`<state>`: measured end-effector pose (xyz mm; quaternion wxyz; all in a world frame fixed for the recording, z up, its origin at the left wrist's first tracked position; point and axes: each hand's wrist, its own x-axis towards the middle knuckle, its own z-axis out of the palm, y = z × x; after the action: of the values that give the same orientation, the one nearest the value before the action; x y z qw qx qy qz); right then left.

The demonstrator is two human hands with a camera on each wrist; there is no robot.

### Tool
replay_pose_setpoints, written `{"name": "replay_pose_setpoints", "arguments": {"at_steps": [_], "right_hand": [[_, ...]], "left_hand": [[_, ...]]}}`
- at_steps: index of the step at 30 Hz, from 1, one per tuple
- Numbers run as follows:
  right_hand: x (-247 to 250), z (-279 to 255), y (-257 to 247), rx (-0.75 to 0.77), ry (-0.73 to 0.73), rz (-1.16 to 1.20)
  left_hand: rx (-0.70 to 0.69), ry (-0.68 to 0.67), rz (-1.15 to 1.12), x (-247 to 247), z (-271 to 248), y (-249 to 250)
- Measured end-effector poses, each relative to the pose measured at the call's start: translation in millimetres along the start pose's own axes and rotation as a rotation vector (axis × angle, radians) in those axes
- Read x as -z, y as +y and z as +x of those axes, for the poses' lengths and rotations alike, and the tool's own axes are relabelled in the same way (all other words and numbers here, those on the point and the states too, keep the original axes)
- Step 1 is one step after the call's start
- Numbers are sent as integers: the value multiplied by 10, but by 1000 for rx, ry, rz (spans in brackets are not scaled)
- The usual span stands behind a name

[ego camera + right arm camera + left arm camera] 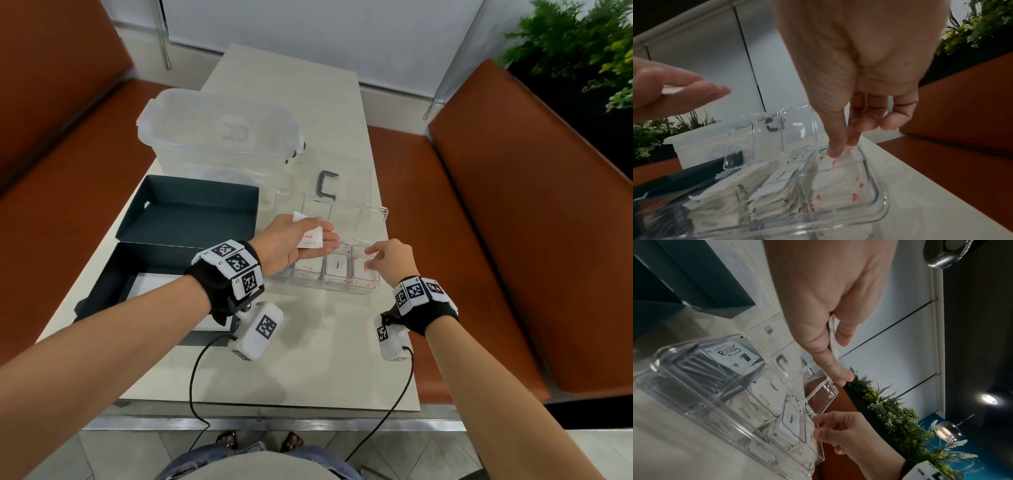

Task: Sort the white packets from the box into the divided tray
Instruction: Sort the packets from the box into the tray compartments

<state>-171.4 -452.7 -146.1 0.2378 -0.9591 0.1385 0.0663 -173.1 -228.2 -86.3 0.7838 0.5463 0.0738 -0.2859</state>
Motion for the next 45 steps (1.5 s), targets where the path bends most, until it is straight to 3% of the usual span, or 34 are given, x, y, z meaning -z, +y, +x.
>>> {"name": "replay_pose_setpoints", "arguments": {"at_steps": [6, 12, 14, 17, 20, 22, 28, 33, 39, 45], "right_hand": [[39, -97, -59, 66, -34, -222], [48, -150, -124, 94, -40, -325], [141, -160, -203, 154, 46, -215], [242, -298, -493, 274, 209, 158], [211, -454, -815, 326, 123, 355], [160, -494, -914, 347, 58, 337], [246, -420, -773, 267, 143, 501], [335, -423, -642, 182, 97, 691], [343, -493, -671, 268, -17, 677], [295, -551, -677, 236, -42, 717]], "left_hand": [[9, 1, -38, 15, -7, 5], [127, -65, -195, 24, -12, 60], [144, -72, -237, 39, 6, 67], [156, -79, -273, 42, 36, 53], [151, -130, -301, 20, 24, 18], [148, -160, -331, 4, 5, 13], [118, -75, -228, -16, -15, 7], [118, -41, -113, -1, -28, 29], [134, -98, 194, -74, -32, 40], [95, -163, 258, -199, 23, 13]]}}
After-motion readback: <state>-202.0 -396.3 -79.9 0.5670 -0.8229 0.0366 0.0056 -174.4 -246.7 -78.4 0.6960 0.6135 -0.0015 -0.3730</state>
